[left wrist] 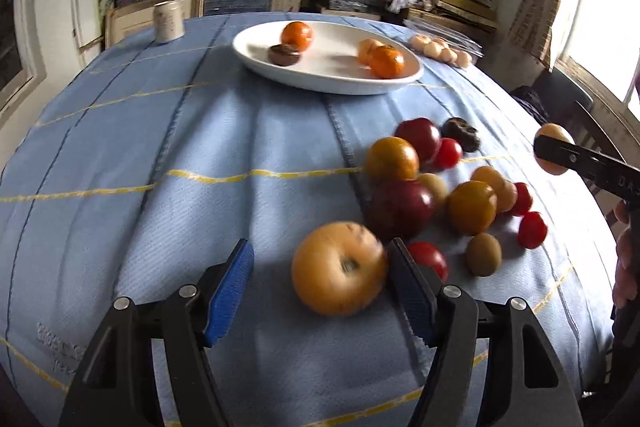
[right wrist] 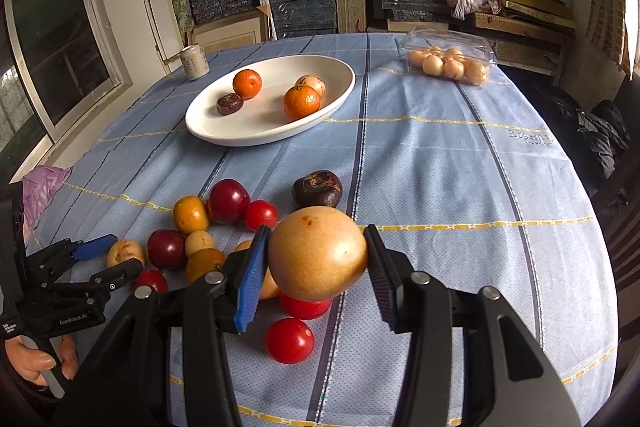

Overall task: Organize fruits
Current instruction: 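Close the left tool on the striped pepino and lift it while the right tool holds the pale fruit, then carry both held fruits over the white plate and open both tools, then move both tools back to the cluster and close the left tool on a red tomato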

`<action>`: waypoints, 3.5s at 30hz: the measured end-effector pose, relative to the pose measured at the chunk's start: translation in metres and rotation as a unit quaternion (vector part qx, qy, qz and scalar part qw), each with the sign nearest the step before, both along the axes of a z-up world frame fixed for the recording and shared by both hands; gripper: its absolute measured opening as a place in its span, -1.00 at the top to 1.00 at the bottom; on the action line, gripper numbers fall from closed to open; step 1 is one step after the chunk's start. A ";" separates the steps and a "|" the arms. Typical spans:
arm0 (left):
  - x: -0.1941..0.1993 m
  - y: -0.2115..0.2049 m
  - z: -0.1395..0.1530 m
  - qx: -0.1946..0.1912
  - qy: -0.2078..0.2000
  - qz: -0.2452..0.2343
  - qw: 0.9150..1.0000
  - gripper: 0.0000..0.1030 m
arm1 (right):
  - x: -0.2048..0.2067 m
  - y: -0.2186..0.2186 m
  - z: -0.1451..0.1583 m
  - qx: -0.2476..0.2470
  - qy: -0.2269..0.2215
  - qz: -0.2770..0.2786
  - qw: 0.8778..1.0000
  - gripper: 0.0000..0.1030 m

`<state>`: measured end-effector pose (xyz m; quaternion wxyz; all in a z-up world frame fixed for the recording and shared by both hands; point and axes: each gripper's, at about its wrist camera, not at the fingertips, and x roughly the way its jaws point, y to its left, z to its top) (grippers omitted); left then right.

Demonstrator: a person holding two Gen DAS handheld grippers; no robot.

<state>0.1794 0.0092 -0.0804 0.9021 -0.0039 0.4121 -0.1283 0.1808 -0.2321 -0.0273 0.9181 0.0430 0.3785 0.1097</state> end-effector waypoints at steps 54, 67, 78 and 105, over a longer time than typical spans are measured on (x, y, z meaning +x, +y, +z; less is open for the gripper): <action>0.223 -0.017 0.027 0.004 -0.024 0.019 1.000 0.11 | 0.257 0.054 0.027 -0.023 -0.001 0.033 0.999 0.10; 0.216 -0.014 0.041 0.029 -0.059 0.050 0.997 -0.64 | 0.248 0.047 0.033 -0.024 -0.023 0.023 0.999 -0.25; 0.120 0.005 0.077 0.001 -0.098 0.016 0.995 -0.89 | 0.142 0.013 0.052 0.000 -0.038 0.023 0.999 -0.25; -0.001 -0.045 -0.007 0.070 0.003 -0.049 0.996 -0.35 | -0.036 0.000 -0.011 -0.029 -0.038 0.001 0.999 -0.26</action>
